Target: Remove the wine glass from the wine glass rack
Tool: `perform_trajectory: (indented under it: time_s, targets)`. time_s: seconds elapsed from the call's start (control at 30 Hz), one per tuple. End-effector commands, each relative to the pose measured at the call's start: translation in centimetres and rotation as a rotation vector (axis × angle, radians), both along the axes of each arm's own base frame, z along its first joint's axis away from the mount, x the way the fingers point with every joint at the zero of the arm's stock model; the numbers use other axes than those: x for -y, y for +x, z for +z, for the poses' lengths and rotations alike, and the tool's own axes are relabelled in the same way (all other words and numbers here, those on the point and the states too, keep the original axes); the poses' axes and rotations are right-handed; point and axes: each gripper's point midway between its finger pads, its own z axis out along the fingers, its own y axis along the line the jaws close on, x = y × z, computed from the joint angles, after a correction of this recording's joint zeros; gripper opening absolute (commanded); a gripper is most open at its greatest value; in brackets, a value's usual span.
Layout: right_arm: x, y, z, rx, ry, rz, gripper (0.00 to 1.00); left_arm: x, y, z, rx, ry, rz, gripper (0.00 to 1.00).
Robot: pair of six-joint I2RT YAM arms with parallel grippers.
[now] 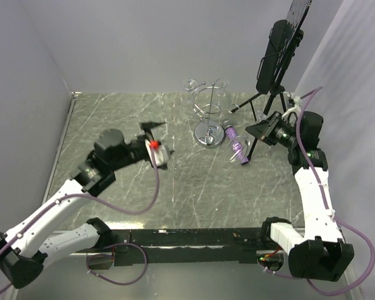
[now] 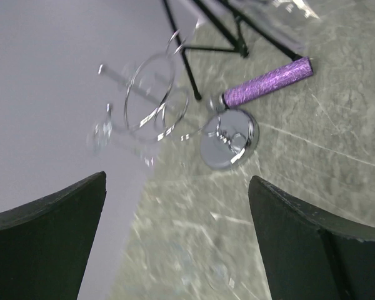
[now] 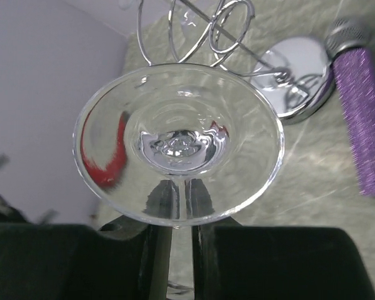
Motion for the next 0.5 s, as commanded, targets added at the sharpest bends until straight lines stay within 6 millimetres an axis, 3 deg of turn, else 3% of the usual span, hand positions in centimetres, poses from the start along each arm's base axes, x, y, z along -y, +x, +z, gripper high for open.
perform_trajectory:
  time_s: [0.0, 0.23, 0.47]
  targets:
    - [-0.5, -0.6, 2.3, -0.134, 0.246, 0.017, 0.00, 2.9, -1.6, 2.9, 0.383, 0.021, -0.069, 1.00]
    - [-0.5, -0.4, 0.1, -0.339, 0.437, -0.092, 0.00, 7.0, -3.3, 0.9, 0.589, 0.079, -0.179, 1.00]
    - [-1.2, -0.4, -3.3, -0.533, 0.593, -0.123, 0.00, 10.4, -3.1, -0.7, 0.646, 0.080, -0.219, 1.00]
